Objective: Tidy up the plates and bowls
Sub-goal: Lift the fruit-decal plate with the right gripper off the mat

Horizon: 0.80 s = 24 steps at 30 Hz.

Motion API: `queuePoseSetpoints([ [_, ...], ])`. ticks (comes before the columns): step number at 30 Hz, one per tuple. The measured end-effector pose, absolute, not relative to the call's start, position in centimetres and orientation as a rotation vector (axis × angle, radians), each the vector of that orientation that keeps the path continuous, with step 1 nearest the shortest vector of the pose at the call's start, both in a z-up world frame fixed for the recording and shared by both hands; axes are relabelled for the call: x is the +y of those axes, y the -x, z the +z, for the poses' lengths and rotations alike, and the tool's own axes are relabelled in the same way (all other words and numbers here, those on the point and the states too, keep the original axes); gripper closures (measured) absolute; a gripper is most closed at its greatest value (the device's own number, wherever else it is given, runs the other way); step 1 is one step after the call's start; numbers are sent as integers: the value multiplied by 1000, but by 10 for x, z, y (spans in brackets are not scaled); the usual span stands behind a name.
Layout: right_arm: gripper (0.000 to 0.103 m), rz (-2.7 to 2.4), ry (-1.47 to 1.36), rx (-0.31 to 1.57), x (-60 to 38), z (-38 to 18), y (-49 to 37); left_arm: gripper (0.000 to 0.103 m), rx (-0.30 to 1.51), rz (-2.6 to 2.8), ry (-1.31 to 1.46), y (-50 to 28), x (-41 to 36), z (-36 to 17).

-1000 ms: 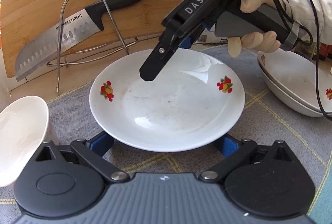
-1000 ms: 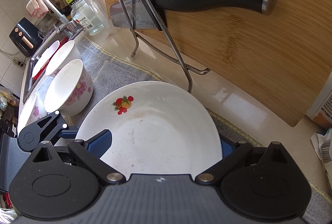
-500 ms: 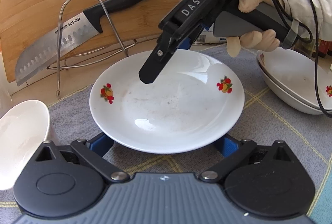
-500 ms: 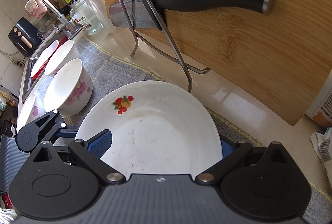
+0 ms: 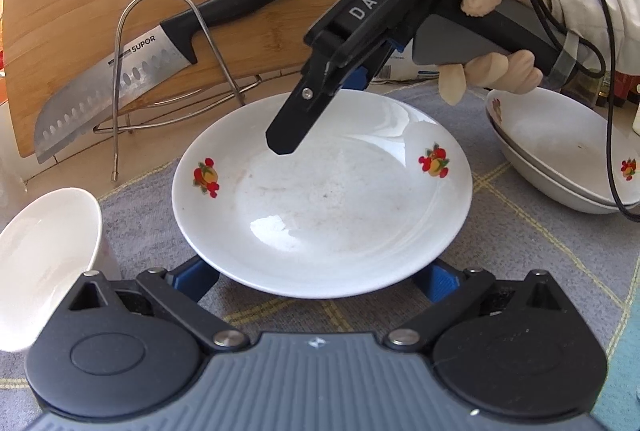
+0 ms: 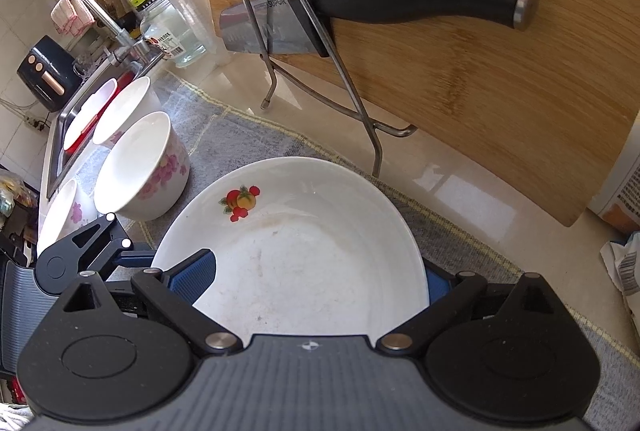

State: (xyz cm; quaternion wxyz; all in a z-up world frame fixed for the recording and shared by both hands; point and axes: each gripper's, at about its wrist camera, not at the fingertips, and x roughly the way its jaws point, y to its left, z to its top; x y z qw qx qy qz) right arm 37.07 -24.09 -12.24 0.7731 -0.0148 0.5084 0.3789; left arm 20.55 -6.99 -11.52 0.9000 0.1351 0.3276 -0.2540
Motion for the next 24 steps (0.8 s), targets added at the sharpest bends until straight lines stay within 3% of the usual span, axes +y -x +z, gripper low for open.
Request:
queuePoseSetpoints([
  [24, 0, 827, 33, 1071, -241, -89, -315, 2, 667, -532, -289, -157, -71, -83],
])
